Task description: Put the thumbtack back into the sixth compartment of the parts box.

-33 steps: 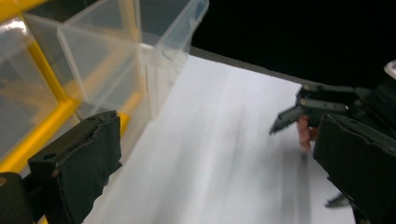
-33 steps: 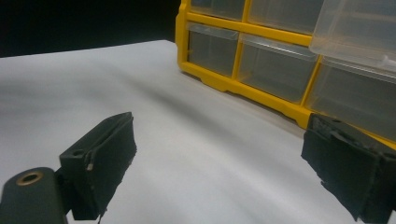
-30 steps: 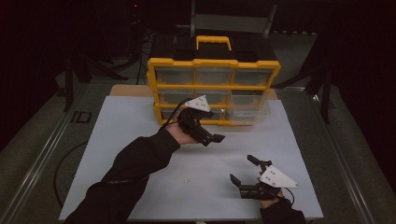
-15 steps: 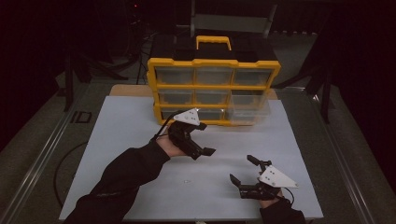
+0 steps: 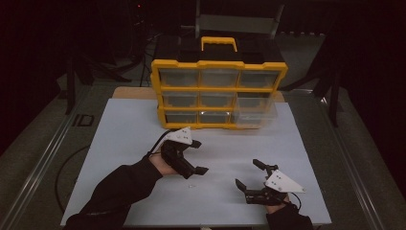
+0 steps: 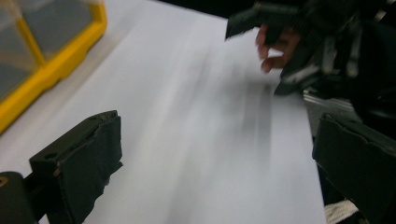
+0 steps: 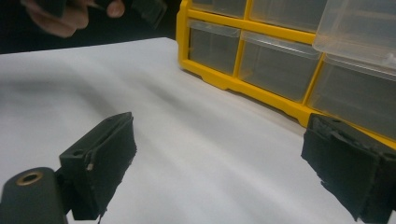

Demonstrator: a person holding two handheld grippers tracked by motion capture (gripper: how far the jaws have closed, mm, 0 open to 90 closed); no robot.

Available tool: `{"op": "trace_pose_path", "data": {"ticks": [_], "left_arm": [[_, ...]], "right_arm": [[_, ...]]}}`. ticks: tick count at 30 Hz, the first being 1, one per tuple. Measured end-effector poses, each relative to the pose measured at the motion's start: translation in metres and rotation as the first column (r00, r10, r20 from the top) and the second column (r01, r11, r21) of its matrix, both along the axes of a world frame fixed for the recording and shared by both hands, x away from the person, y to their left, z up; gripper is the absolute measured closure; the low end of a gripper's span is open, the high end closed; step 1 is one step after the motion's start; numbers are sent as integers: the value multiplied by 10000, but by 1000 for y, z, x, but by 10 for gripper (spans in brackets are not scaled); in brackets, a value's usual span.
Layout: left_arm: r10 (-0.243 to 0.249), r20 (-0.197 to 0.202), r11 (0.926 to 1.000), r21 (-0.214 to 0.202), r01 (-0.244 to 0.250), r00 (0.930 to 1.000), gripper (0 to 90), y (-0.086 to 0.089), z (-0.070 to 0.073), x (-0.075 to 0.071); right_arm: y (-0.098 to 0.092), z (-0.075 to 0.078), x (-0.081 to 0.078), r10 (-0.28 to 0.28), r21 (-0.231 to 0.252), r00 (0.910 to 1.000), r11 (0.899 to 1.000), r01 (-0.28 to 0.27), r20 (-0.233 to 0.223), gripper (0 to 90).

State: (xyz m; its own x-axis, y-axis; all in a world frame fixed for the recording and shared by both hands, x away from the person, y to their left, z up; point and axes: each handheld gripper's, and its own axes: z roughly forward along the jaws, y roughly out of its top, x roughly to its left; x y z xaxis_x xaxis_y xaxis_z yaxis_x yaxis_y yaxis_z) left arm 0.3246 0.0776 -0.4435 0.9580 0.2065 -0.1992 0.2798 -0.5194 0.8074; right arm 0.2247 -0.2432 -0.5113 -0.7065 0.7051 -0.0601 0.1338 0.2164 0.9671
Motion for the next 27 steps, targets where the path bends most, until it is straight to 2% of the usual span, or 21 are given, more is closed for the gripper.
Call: {"op": "trace_pose_path", "data": {"ticks": [14, 17, 19, 23, 27], "left_arm": [[132, -487, 9993, 356, -115, 9987, 46, 31, -39, -15], [106, -554, 9985, 549, -75, 9984, 87, 34, -49, -18], [127, -733, 9982, 591, -83, 9972, 118, 36, -56, -20], [44, -785, 9961, 888, 26, 9969, 177, 34, -67, -24], [-4, -622, 9927, 1200, 79, 9981, 344, 29, -74, -27]], "right_arm": [[1, -1, 1, -43, 1, 10000, 10000, 43, -85, 96], [1, -1, 1, -41, -24, 10000, 10000, 41, -84, 96], [1, -1, 1, -41, -30, 10000, 10000, 41, -78, 96], [1, -1, 1, -39, -40, 10000, 10000, 39, -82, 96], [1, -1, 1, -36, -45, 10000, 10000, 36, -74, 96]]}}
